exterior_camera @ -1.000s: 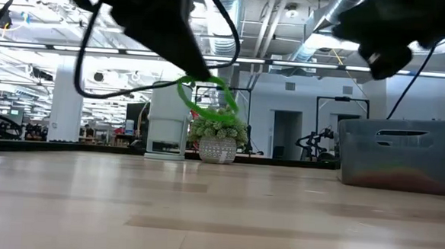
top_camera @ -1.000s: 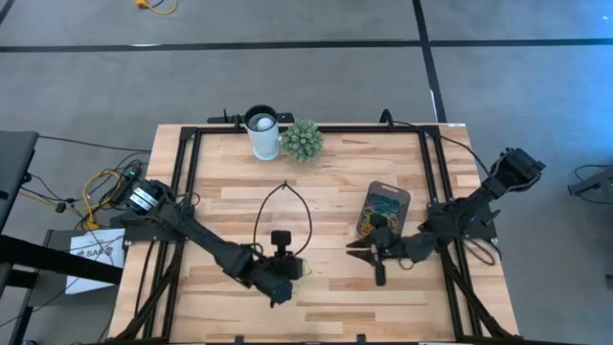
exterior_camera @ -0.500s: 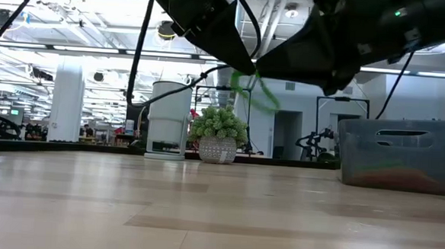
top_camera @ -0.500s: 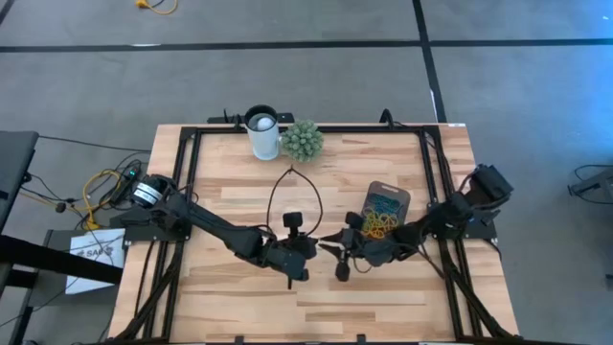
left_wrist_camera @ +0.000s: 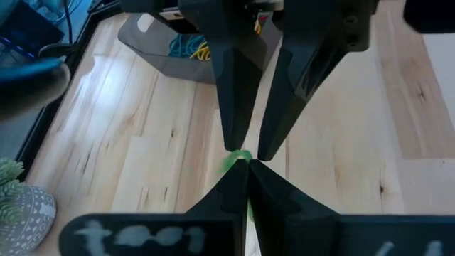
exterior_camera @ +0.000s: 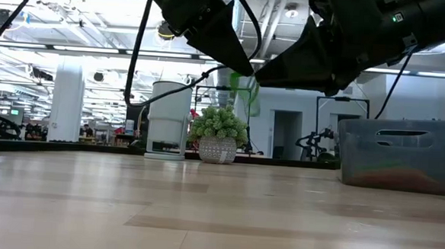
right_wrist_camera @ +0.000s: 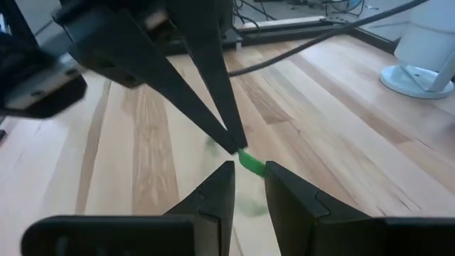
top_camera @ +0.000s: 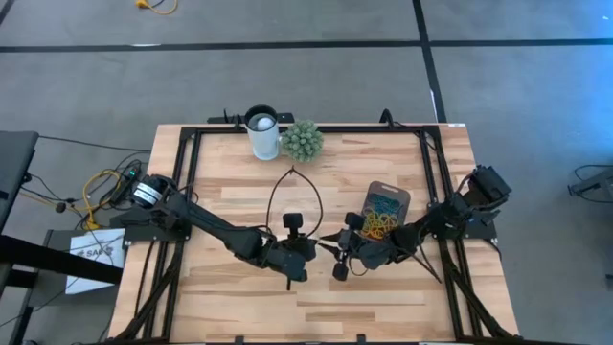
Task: Pick and place items into bin
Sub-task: Put the green rubber band into the black bin
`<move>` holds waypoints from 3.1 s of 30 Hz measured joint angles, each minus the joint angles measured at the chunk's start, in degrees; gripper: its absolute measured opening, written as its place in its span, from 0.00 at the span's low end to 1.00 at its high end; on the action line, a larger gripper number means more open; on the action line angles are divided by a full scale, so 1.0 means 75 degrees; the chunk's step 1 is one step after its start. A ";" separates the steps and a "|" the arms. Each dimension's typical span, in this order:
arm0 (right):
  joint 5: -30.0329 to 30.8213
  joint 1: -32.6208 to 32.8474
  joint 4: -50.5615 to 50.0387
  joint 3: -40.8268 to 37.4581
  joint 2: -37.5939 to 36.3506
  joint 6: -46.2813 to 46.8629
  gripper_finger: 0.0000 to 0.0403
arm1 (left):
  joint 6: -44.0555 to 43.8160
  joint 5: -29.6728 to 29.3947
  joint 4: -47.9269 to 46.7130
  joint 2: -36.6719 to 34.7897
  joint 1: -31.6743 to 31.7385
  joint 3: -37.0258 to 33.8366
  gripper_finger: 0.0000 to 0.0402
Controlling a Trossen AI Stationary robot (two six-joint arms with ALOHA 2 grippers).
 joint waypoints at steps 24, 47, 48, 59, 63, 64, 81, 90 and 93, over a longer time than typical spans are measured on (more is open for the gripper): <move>0.0001 0.0163 -0.0295 0.0000 0.0000 -0.0346 0.18 | -0.0025 0.0621 -0.0151 0.0000 0.0000 0.0005 0.00; -0.0570 0.0144 -0.0093 -0.0009 0.0000 -0.0477 0.18 | 0.0681 0.1560 0.0539 0.0000 0.0311 0.0006 0.00; -0.0574 0.0133 -0.0063 -0.0006 -0.0001 -0.0477 0.18 | 0.0690 0.1610 0.0609 0.0000 0.0321 0.0006 0.00; -0.0600 0.0096 -0.0164 -0.0006 -0.0003 -0.0474 0.04 | 0.0688 0.1532 0.0459 0.0000 0.0321 0.0012 0.00; -0.0345 0.0096 -0.0281 -0.0003 0.0000 -0.0316 0.02 | 0.0677 0.1228 0.0423 0.0000 0.0315 0.0012 0.00; -0.0274 0.0096 -0.0330 -0.0003 0.0000 -0.0235 0.01 | 0.0676 0.1215 0.0420 0.0000 0.0312 0.0012 0.00; 0.0384 0.0120 -0.0887 -0.0006 -0.0061 0.0363 0.00 | 0.0667 0.1141 0.0162 -0.0055 0.0271 0.0012 0.18; 0.2448 0.0586 -0.3612 -0.0006 -0.2744 0.0475 0.00 | -0.0129 -0.0528 -0.0959 -0.0058 0.0172 0.0009 0.22; 0.2372 0.0663 -0.4549 -0.0003 -0.3797 0.0864 0.00 | -0.0283 -0.0536 -0.1373 -0.0058 0.0172 0.0009 0.22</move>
